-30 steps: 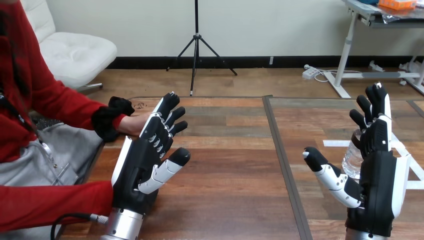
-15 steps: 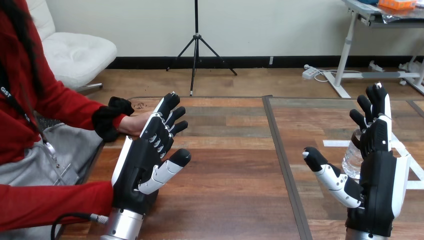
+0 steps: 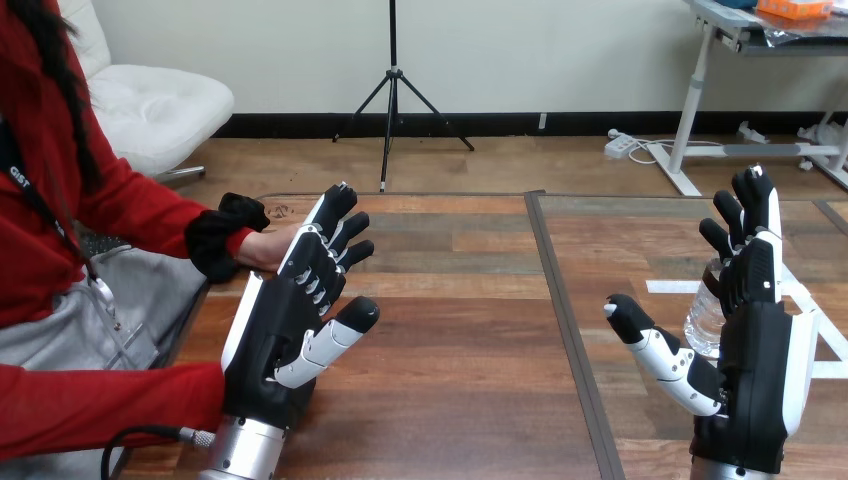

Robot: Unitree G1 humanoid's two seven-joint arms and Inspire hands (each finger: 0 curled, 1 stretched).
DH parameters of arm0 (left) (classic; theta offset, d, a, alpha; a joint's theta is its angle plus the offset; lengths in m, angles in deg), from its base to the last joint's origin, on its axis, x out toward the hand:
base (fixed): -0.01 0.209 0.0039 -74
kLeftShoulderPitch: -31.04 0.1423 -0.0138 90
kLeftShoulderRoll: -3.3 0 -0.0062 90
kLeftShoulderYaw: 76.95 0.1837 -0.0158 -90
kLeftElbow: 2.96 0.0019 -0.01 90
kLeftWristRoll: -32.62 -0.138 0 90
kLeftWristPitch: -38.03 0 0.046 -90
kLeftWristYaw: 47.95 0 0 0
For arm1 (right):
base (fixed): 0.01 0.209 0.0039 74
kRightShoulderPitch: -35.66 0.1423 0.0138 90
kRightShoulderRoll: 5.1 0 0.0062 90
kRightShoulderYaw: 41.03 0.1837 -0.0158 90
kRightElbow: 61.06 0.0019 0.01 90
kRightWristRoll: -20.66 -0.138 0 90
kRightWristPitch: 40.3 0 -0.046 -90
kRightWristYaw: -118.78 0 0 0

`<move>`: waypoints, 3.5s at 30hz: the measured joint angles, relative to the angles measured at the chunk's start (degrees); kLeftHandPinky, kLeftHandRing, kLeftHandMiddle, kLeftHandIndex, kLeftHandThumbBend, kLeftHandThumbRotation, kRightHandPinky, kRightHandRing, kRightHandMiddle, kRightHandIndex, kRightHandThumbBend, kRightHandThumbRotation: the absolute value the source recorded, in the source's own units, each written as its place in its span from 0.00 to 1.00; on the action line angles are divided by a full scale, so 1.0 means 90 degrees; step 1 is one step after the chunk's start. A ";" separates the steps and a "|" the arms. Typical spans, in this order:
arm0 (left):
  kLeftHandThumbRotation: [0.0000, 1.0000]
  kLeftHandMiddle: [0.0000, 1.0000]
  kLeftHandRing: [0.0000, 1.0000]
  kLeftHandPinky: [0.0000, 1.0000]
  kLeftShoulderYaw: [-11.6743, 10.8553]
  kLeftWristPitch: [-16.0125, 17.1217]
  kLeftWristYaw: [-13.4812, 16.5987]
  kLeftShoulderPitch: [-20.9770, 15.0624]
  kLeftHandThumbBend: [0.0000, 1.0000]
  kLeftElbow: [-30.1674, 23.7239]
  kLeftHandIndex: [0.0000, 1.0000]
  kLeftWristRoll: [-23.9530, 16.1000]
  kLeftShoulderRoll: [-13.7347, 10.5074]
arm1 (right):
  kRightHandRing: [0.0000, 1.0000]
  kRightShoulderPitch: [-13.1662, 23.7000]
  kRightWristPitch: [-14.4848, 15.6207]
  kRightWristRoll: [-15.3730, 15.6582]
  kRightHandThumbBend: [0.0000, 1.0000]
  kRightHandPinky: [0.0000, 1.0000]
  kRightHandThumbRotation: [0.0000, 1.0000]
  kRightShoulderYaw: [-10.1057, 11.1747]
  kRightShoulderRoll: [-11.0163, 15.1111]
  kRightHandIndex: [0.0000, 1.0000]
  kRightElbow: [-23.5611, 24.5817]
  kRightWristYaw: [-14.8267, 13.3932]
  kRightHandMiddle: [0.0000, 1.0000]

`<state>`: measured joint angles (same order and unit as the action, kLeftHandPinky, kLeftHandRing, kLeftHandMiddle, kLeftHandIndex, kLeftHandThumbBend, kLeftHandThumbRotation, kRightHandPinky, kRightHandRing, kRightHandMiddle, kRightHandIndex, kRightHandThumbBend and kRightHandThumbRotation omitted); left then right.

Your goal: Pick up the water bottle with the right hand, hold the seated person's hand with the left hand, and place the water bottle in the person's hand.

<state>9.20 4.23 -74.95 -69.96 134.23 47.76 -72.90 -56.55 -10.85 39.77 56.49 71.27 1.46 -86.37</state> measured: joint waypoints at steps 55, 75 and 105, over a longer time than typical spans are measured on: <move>0.62 0.97 0.93 0.87 -0.0177 0.0005 -0.0094 -0.0029 1.00 0.0000 0.94 0.0004 0.0010 | 0.94 0.0003 0.0000 0.0145 1.00 0.89 0.54 -0.0003 0.0000 0.97 -0.0025 -0.0152 0.97; 0.61 0.97 0.93 0.87 -0.0187 0.0005 -0.0163 -0.0031 1.00 0.0000 0.94 0.0025 0.0025 | 0.94 0.0015 0.0000 0.0172 1.00 0.89 0.55 0.0001 0.0003 0.97 -0.0058 -0.0234 0.96; 0.62 0.97 0.93 0.88 -0.0198 0.0005 -0.0194 -0.0052 1.00 0.0001 0.95 0.0029 0.0059 | 0.94 0.0152 -0.0009 0.0162 1.00 0.91 0.53 0.0326 0.0245 0.97 -0.0059 -0.0455 0.97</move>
<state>7.42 4.28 -76.69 -70.43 134.24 48.02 -72.36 -55.19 -10.94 41.23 59.42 73.47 0.93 -90.46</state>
